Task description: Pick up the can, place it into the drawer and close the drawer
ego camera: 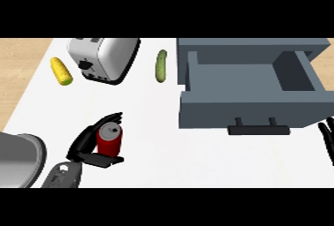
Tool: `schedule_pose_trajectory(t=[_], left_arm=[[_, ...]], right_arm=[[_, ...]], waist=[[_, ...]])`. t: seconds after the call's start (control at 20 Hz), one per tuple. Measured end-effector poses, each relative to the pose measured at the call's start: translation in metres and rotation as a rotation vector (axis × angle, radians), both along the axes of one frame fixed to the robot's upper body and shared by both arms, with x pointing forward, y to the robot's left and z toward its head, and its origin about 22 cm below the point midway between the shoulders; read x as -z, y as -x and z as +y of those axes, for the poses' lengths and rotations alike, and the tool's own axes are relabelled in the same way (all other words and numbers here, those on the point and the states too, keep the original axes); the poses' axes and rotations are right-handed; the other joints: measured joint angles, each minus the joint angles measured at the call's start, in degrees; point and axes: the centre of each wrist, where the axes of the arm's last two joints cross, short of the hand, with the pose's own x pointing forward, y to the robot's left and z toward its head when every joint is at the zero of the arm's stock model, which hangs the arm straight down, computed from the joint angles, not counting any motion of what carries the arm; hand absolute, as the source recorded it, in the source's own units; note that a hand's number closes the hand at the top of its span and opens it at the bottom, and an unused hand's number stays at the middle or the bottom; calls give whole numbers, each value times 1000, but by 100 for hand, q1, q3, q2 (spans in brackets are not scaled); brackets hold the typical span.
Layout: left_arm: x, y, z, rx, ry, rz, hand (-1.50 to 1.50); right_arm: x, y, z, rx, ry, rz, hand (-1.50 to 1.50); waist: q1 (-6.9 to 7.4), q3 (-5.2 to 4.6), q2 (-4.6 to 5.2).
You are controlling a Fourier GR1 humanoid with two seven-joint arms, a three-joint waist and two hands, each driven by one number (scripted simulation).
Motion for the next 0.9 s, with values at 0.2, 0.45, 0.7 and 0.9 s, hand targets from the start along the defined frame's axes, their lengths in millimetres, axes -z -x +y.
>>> schedule_pose_trajectory(t=[0.2, 0.45, 0.7, 0.9], left_arm=[[-5, -2, -8, 27, 32, -9, 150], [-17, 1, -23, 58, 85, 4, 150], [-25, -4, -17, -107, 106, -13, 150], [-30, -10, -3, -372, 114, -47, 150]], right_arm=[[-1, 4, -5, -1, -15, -5, -150], [-5, 7, -6, 10, -16, -14, -150], [-1, 8, -2, 10, -19, -14, -150], [-2, 12, -6, 12, -19, -19, -150]], waist=[[6, 1, -3], [17, 1, -6], [24, 1, -8], [10, -1, -3]])
